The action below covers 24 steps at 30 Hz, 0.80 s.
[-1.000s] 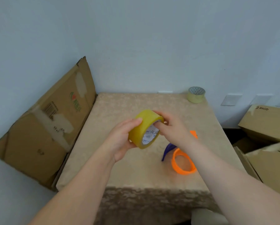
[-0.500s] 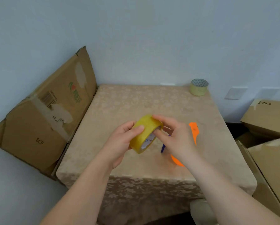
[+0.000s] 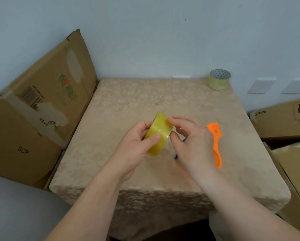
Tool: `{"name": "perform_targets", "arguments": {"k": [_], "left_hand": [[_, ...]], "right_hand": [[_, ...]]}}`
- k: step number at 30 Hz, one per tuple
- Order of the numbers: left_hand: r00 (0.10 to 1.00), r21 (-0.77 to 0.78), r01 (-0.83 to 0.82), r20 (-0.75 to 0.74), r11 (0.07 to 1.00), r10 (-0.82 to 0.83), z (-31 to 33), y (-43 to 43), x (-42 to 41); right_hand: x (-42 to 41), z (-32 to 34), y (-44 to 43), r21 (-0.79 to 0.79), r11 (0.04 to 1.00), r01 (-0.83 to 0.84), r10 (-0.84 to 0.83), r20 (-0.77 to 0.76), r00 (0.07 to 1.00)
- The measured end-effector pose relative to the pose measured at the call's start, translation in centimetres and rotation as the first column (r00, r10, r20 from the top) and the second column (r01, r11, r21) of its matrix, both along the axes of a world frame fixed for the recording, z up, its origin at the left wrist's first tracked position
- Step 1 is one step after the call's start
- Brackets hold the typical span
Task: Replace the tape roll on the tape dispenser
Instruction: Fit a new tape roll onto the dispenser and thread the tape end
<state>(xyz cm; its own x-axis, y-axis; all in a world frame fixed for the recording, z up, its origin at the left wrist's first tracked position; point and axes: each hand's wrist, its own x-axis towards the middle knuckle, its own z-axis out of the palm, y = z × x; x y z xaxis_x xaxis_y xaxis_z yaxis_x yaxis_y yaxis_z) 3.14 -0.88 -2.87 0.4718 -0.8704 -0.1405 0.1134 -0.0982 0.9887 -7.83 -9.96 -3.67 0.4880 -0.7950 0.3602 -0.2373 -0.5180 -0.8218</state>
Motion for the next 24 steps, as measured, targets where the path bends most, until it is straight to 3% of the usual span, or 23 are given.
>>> {"name": "perform_targets", "arguments": {"k": [5,10,15,24], "left_hand": [[0.996,0.041,0.048,0.07,0.998,-0.051,-0.6,0.5,-0.7],[0.97,0.091,0.041,0.237,0.995,-0.062,-0.7,0.9,-1.0],[0.906,0.141,-0.017,0.421,0.99,-0.044,-0.6,0.8,-1.6],[0.692,0.154,-0.13,0.722,0.979,-0.021,0.1,0.7,-2.5]], "right_hand": [[-0.3,0.0,0.1,0.181,0.982,0.045,-0.048,0.012,0.999],[-1.1,0.6,0.0,0.311,0.949,0.048,-0.072,0.065,0.995],[-1.8,0.8,-0.4,0.204,0.975,0.089,-0.088,-0.019,0.996],[-1.8,1.0,-0.7,0.135,0.986,0.098,-0.083,-0.109,0.991]]}}
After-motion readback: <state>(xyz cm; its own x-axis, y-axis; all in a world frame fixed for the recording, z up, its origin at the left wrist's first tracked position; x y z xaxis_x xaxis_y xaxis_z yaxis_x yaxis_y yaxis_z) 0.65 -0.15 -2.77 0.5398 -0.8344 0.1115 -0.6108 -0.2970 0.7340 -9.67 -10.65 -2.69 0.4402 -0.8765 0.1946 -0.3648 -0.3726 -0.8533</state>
